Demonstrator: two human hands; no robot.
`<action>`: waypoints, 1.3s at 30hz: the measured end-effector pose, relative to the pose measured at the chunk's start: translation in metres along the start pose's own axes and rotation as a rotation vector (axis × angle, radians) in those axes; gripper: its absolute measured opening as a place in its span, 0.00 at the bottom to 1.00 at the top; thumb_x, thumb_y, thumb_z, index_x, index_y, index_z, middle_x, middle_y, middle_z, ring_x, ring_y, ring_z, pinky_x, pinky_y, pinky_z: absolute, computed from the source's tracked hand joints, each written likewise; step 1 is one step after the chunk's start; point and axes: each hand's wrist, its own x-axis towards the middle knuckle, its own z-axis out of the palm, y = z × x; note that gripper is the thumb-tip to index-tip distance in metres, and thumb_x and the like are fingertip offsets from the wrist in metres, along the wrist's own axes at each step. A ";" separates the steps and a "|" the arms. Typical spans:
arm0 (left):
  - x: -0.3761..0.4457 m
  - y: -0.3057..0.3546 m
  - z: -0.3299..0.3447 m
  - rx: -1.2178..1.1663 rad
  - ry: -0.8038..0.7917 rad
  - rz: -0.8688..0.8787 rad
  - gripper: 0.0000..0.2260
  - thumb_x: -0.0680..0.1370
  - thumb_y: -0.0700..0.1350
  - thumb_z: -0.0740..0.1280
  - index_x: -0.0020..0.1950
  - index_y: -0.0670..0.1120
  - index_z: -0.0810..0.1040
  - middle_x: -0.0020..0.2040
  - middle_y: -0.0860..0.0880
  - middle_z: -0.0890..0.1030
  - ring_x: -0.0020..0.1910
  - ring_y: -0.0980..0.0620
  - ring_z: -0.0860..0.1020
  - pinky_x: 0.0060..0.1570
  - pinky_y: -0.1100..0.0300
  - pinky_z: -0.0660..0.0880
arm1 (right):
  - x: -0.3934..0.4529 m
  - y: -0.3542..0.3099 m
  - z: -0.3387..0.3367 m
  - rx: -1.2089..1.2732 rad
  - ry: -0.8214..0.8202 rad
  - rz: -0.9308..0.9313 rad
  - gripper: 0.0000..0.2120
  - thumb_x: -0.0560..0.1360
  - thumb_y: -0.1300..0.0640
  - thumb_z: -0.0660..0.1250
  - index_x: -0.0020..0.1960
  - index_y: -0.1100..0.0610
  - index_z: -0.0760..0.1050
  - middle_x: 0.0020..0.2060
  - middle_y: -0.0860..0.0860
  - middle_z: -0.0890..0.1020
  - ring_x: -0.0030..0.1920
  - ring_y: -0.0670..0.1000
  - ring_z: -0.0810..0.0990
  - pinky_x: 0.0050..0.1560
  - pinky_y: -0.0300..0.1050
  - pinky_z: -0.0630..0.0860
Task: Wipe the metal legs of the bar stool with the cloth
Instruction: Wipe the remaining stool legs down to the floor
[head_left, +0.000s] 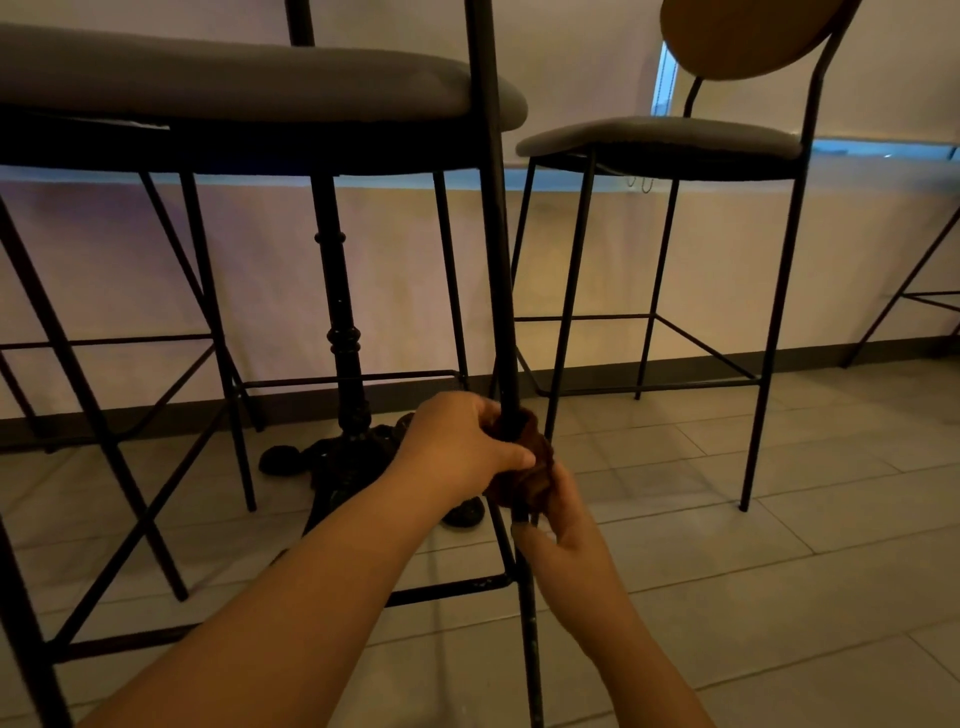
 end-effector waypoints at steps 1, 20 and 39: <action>-0.001 -0.003 0.000 -0.010 -0.013 -0.025 0.20 0.69 0.49 0.74 0.60 0.51 0.77 0.52 0.53 0.80 0.48 0.56 0.77 0.42 0.66 0.73 | -0.003 0.004 0.006 -0.046 0.017 -0.006 0.32 0.76 0.65 0.63 0.68 0.33 0.62 0.57 0.28 0.75 0.59 0.31 0.72 0.56 0.32 0.74; -0.012 -0.002 -0.027 -0.601 0.028 -0.090 0.07 0.76 0.39 0.66 0.51 0.47 0.81 0.48 0.46 0.84 0.50 0.51 0.82 0.50 0.60 0.79 | -0.011 0.026 0.019 -0.142 0.118 0.106 0.23 0.74 0.54 0.69 0.58 0.28 0.69 0.53 0.28 0.77 0.56 0.29 0.73 0.47 0.27 0.71; -0.008 -0.025 0.029 -0.478 0.016 0.085 0.09 0.76 0.45 0.67 0.52 0.59 0.77 0.52 0.56 0.82 0.53 0.56 0.79 0.45 0.65 0.74 | -0.012 0.037 0.013 -0.153 0.088 0.079 0.24 0.74 0.57 0.65 0.63 0.33 0.70 0.55 0.34 0.79 0.57 0.31 0.74 0.50 0.24 0.70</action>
